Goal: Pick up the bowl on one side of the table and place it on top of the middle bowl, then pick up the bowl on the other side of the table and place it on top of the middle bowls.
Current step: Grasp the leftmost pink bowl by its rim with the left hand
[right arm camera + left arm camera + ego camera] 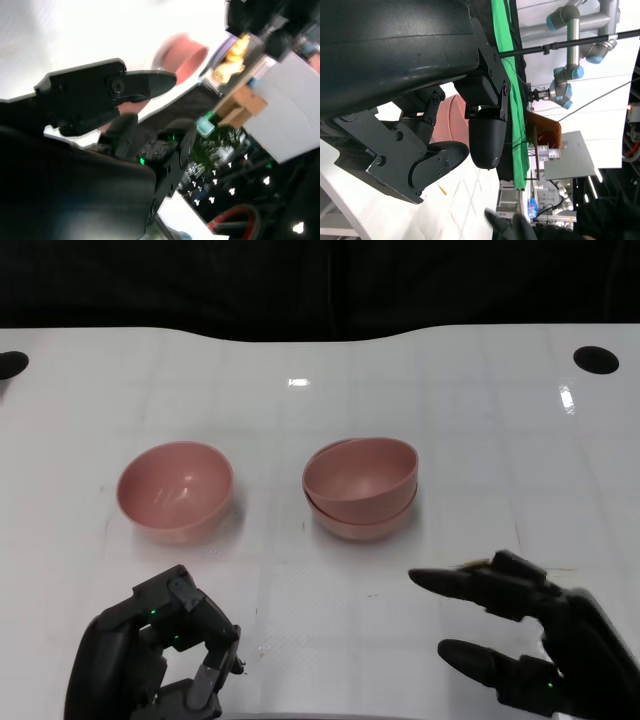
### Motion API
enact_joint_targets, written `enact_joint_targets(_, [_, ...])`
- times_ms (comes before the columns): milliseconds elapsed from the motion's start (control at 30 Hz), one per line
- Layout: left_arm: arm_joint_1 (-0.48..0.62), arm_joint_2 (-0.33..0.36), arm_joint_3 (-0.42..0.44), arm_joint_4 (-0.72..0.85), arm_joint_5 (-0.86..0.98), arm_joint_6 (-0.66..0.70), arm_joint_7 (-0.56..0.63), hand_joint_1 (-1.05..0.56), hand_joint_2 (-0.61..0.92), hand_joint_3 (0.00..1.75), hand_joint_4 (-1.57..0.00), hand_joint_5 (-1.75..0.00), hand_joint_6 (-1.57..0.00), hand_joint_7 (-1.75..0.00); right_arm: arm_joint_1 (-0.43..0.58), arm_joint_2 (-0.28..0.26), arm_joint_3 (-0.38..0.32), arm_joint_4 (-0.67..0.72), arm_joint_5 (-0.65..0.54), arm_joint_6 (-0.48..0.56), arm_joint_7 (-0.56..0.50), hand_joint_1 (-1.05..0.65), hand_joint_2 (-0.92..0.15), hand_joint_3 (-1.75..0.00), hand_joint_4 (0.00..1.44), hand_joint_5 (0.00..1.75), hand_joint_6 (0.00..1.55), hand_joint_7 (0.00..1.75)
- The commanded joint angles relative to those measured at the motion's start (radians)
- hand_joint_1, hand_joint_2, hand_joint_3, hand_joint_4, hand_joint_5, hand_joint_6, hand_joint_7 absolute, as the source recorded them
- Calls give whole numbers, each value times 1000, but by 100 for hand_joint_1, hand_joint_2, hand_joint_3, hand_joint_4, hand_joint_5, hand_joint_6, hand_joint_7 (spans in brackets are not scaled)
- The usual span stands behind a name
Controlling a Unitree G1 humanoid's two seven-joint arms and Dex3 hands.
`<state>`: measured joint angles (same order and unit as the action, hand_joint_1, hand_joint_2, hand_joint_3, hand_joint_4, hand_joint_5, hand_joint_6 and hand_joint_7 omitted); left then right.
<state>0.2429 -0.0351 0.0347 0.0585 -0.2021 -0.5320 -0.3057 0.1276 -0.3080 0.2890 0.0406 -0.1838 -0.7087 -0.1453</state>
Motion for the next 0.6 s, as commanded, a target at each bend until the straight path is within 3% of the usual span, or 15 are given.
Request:
enact_joint_targets(33, [-10,14,12,-4,4,-19,12,-8,53,108,-82,-156,-82,-133,31,38,-11,-17,124,28,73,-19,-86,-40,55,121,74,71])
enact_joint_targets(167, [-13,15,15,-6,3,-30,11,-9,53,107,-82,-154,-82,-130,38,81,-38,-10,176,56,130,-16,-84,-48,59,129,72,87])
enact_joint_targets(467, [-10,30,25,-51,20,-21,23,-8,54,108,-79,-157,-80,-131,55,138,-78,-32,269,132,244,-15,-83,-53,70,136,79,96])
enact_joint_targets(500, [-7,40,33,-88,42,0,40,-10,60,97,-75,-146,-79,-117,56,140,-80,-33,290,144,264,-15,-65,-92,79,159,80,125])
enact_joint_targets(533, [-3,47,39,-124,64,25,57,-10,63,90,-74,-141,-80,-109,56,143,-83,-34,304,154,280,-14,-53,-115,82,167,79,137])
enact_joint_targets(600, [3,54,41,-162,85,58,77,-10,66,82,-73,-130,-82,-97,56,150,-92,-37,313,165,300,-14,-43,-135,85,173,79,149])
